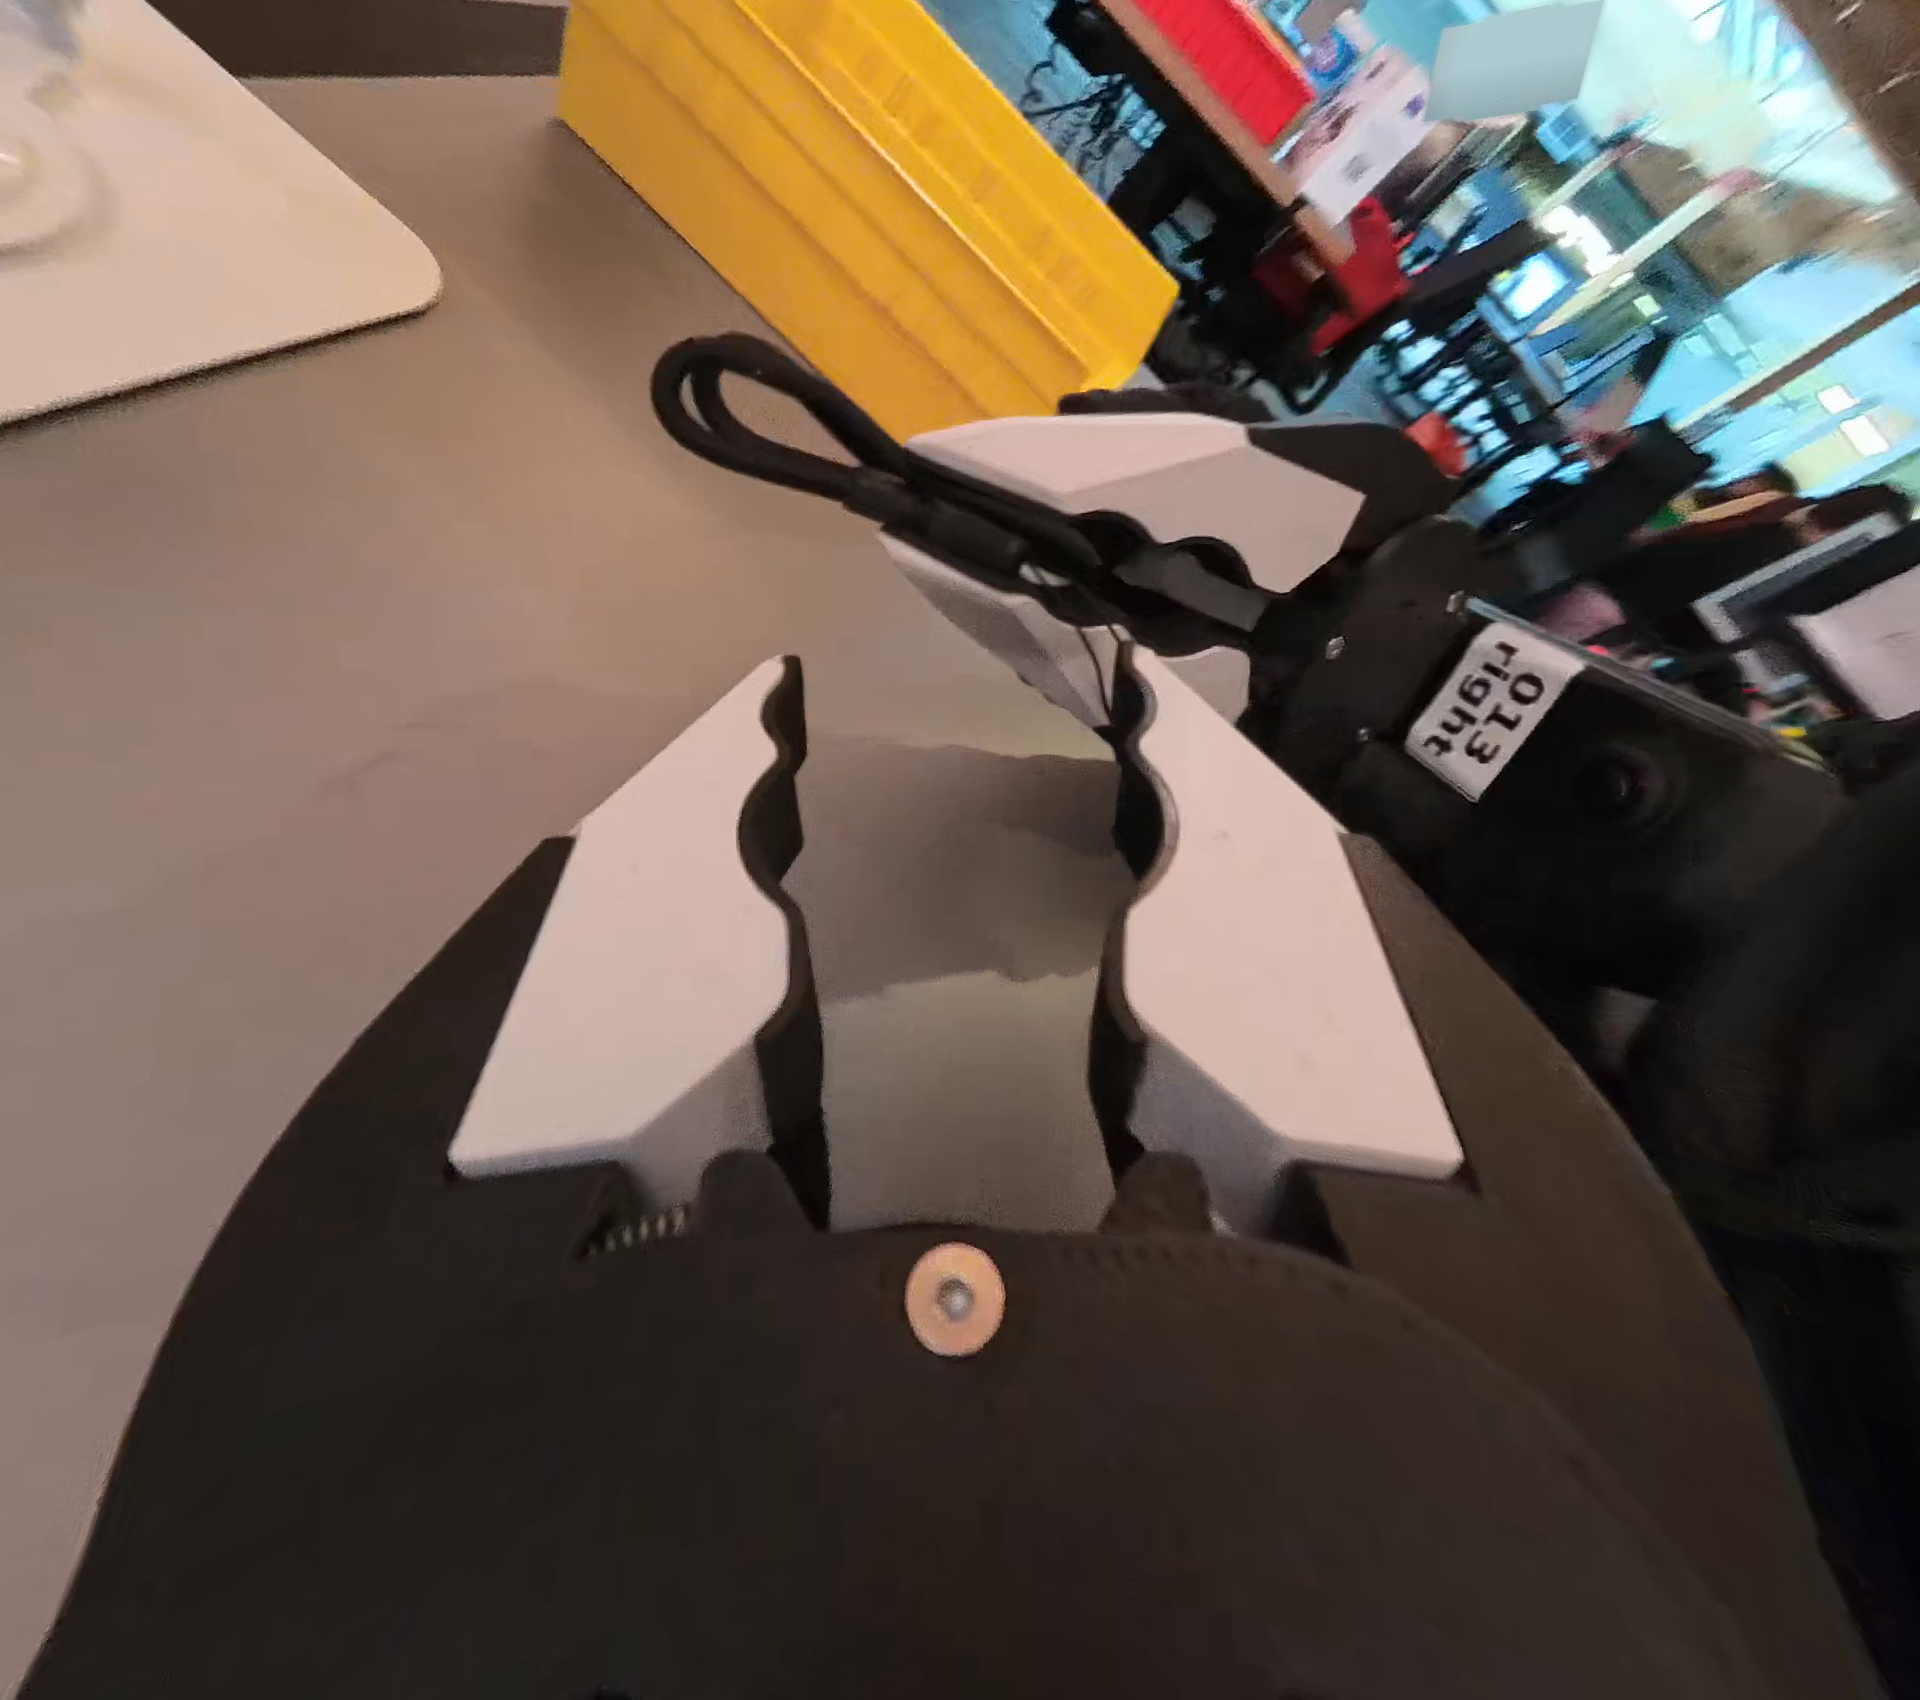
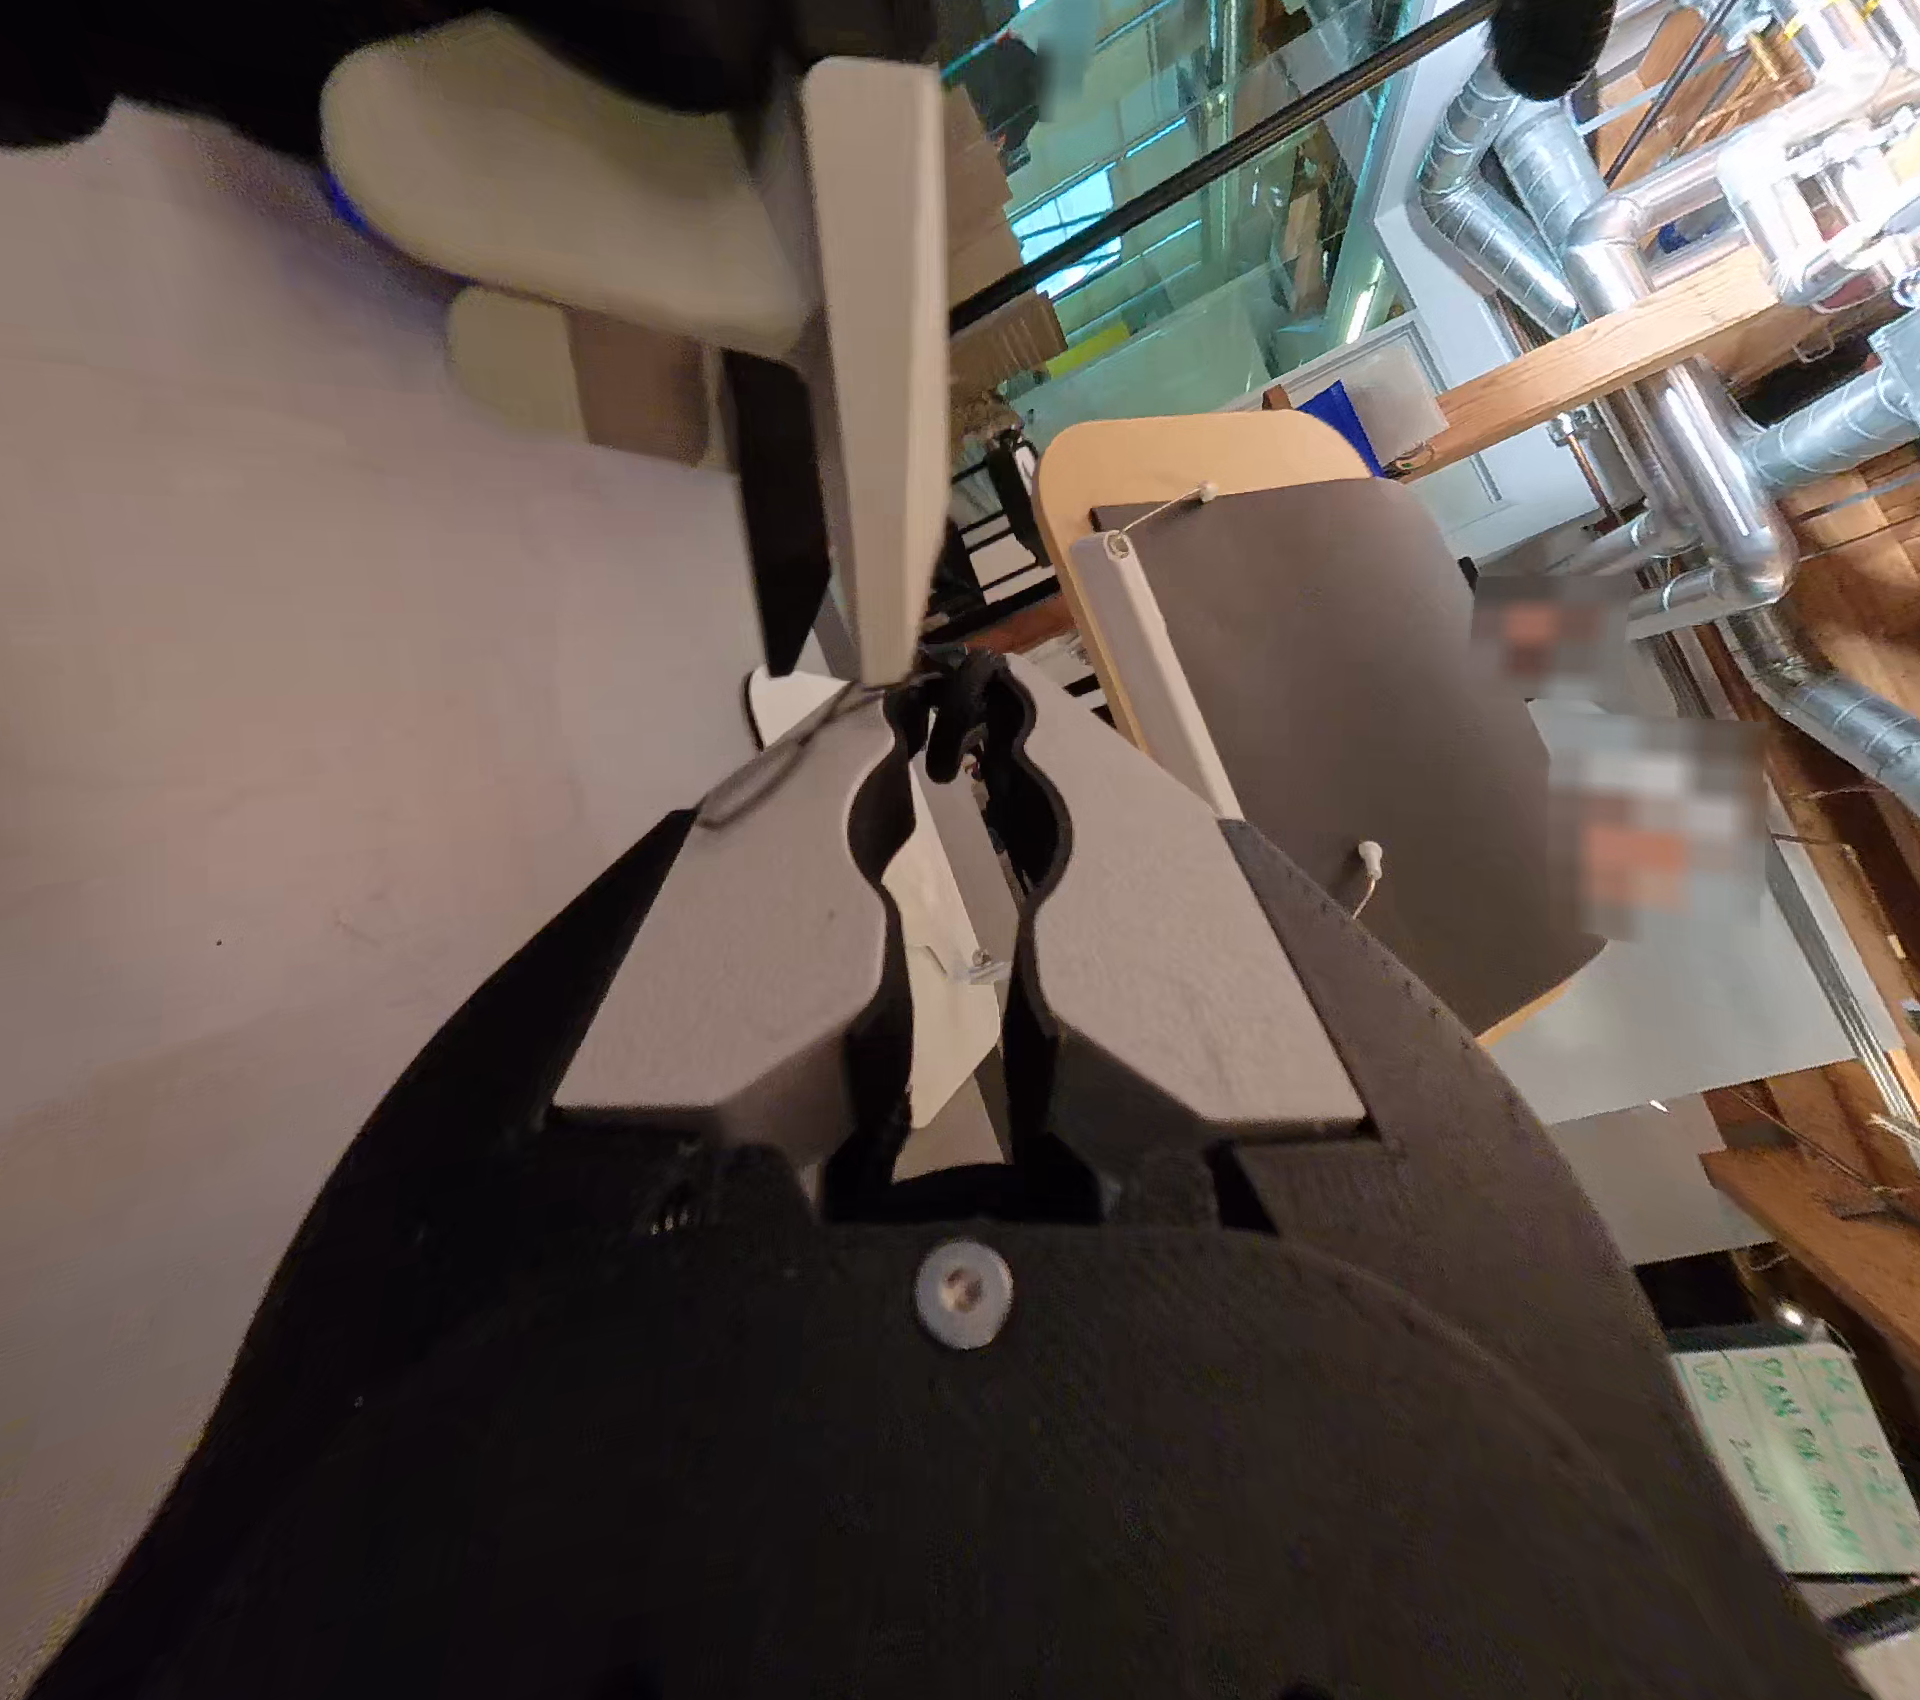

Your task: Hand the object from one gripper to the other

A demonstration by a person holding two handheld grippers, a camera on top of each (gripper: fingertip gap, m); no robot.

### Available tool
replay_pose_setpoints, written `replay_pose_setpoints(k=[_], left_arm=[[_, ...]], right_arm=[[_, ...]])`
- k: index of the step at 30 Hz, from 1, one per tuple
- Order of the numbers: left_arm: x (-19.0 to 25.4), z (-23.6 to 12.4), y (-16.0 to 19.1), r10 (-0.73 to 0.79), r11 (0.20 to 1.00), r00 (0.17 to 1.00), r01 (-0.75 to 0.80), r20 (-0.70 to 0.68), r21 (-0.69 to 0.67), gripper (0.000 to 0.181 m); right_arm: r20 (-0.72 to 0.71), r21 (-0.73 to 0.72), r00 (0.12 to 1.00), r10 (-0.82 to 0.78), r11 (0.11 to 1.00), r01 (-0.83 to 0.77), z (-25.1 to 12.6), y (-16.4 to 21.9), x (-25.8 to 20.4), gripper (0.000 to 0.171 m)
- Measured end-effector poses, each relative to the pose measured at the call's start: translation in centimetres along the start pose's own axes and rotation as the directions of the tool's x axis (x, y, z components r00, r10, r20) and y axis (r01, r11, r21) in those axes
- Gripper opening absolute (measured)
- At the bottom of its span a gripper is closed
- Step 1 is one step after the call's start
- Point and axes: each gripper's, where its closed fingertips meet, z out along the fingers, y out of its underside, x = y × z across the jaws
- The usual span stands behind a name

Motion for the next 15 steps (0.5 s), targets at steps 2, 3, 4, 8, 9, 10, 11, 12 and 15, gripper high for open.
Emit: replay_pose_setpoints(k=[2,3,4,8,9,10,11,12,15], left_arm=[[0.1,-0.1,-0.2,0.035,0.999,0.998,-0.035,0.05,-0.011,0.058],[-0.1,-0.2,-0.5,0.055,0.998,0.995,-0.055,0.087,-0.011,0.059],[-0.2,-0.2,-0.7,0.075,0.997,0.99,-0.074,0.116,-0.012,0.057],[-0.1,0.4,-0.4,0.098,0.995,0.982,-0.092,0.161,-0.043,0.057],[-0.6,0.5,-0.2,0.112,0.993,0.974,-0.102,0.195,-0.061,0.057],[-1.0,0.5,-0.2,0.132,0.991,0.964,-0.12,0.23,-0.062,0.055],[-1.3,0.5,-0.4,0.142,0.99,0.957,-0.132,0.252,-0.057,0.052],[-1.4,0.4,-0.6,0.151,0.988,0.951,-0.143,0.269,-0.049,0.049],[-1.4,0.6,-0.6,0.207,0.978,0.93,-0.19,0.303,-0.084,0.04]], right_arm=[[0.012,-0.022,1.0,-0.025,0.999,0.025,0.2,0.2,-0.5,0.008],[0.014,-0.027,0.999,-0.035,0.999,0.036,0.3,0.3,-0.7,0.008],[0.016,-0.035,0.999,-0.042,0.998,0.043,0.4,0.4,-0.8,0.008],[0.022,-0.061,0.998,-0.054,0.997,0.056,0.6,0.7,-1.1,0.008],[0.022,-0.068,0.998,-0.055,0.996,0.056,0.6,0.7,-1.1,0.008],[0.025,-0.069,0.998,-0.059,0.996,0.061,0.6,0.7,-1.2,0.008],[0.024,-0.069,0.997,-0.067,0.995,0.068,0.6,0.6,-1.2,0.008],[0.022,-0.073,0.997,-0.073,0.995,0.074,0.6,0.6,-1.2,0.008],[0.018,-0.083,0.996,-0.084,0.993,0.086,0.7,0.4,-1.3,0.008]])
